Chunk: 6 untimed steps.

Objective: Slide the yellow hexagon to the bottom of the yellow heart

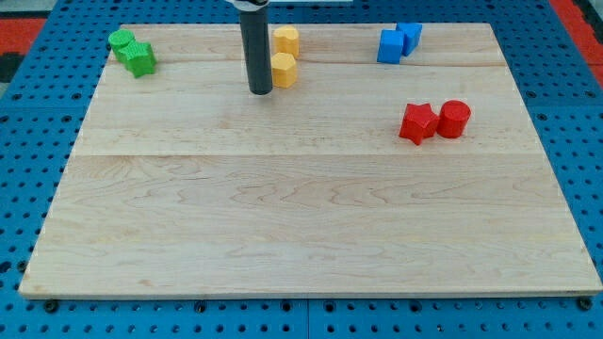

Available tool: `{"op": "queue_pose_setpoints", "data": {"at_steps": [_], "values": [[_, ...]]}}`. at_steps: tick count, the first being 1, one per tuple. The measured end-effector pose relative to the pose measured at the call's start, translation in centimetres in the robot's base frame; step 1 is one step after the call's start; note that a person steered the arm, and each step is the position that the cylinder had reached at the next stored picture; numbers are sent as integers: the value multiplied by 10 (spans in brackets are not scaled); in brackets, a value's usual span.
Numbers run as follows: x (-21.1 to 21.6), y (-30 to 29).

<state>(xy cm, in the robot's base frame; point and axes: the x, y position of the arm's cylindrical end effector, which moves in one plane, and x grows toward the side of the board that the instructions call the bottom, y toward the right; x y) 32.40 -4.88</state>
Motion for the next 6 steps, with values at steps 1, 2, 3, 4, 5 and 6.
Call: {"op": "queue_pose_setpoints", "data": {"at_steps": [1, 2, 3, 4, 5, 6], "values": [[-27, 18], [-22, 37], [-15, 65], [-23, 85], [-42, 88], [-53, 64]]}}
